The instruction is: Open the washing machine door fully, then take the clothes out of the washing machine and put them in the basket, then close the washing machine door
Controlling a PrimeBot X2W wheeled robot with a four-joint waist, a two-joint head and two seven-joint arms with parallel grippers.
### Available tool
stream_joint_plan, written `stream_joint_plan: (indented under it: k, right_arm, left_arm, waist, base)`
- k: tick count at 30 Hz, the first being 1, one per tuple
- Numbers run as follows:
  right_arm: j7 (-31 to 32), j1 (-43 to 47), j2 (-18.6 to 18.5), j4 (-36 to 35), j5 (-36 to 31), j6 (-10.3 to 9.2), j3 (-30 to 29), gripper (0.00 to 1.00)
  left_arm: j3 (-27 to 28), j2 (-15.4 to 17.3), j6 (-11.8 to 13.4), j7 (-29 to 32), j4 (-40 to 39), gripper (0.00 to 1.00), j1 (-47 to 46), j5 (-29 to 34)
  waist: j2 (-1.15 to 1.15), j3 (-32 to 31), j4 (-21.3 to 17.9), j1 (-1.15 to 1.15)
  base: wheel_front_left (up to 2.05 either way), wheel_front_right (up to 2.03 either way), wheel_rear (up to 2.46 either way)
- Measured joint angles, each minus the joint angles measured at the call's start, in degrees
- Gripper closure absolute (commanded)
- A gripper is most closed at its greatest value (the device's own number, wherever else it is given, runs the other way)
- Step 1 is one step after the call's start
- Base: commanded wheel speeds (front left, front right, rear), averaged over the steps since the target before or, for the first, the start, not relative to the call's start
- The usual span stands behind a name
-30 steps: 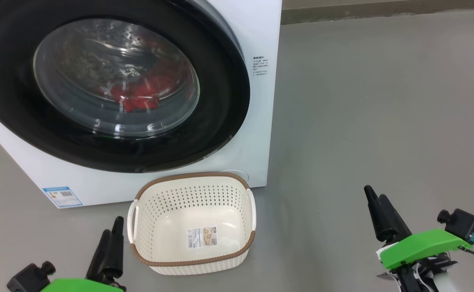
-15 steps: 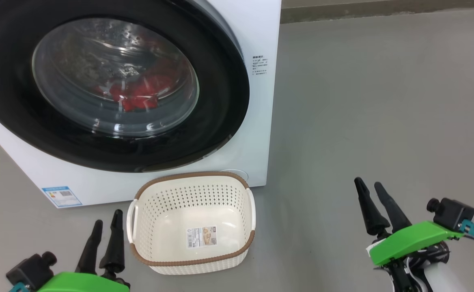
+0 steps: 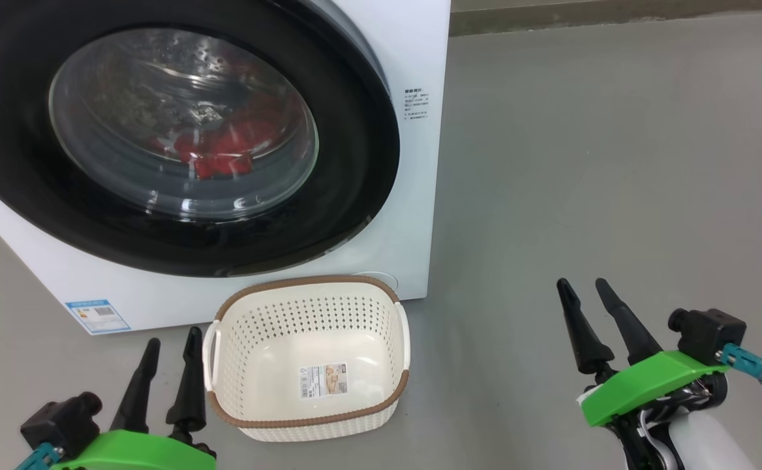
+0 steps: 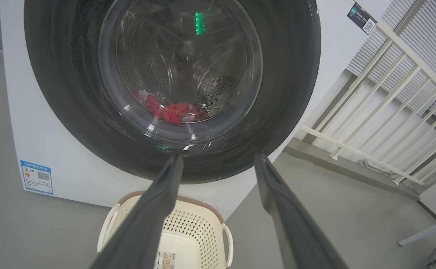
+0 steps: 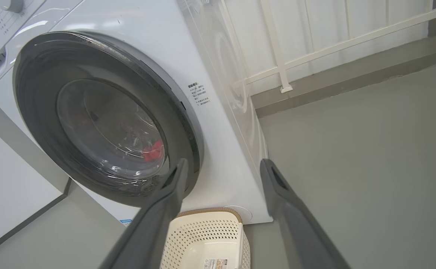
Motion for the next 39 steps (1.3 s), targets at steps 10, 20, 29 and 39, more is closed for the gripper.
stream_joint_plan:
  k: [10, 20, 29, 39]
  right_arm:
    - [-1.7, -1.7, -0.3, 0.2, -5.9, 0.00, 1.6, 0.00]
    - [-3.3, -2.4, -0.8, 0.2, -11.7, 0.00, 2.8, 0.00]
    - [-4.8, -4.1, -1.2, 0.1, -18.2, 0.00, 3.5, 0.00]
    - [-5.8, -4.5, -1.8, 0.1, -22.0, 0.00, 4.9, 0.00]
  left_arm:
    - [0.2, 0.0, 0.0, -1.7, 0.0, 0.00, -0.9, 6.4]
    - [0.2, 0.0, -0.1, -3.4, 0.0, 0.00, -2.4, 13.3]
    - [0.2, 0.0, -0.1, -4.9, 0.1, 0.00, -2.6, 19.8]
    - [0.2, 0.0, -0.1, -5.9, 0.1, 0.00, -3.3, 24.3]
  waist:
    - [0.00, 0.3, -0.2, 0.00]
    - [0.00, 0.4, -0.2, 0.00]
    - [0.00, 0.2, -0.1, 0.00]
    - [0.00, -0.1, -0.2, 0.00]
  base:
    - [0.00, 0.00, 0.00]
    - [0.00, 0.00, 0.00]
    - [0.00, 0.00, 0.00]
    - [0.00, 0.00, 0.00]
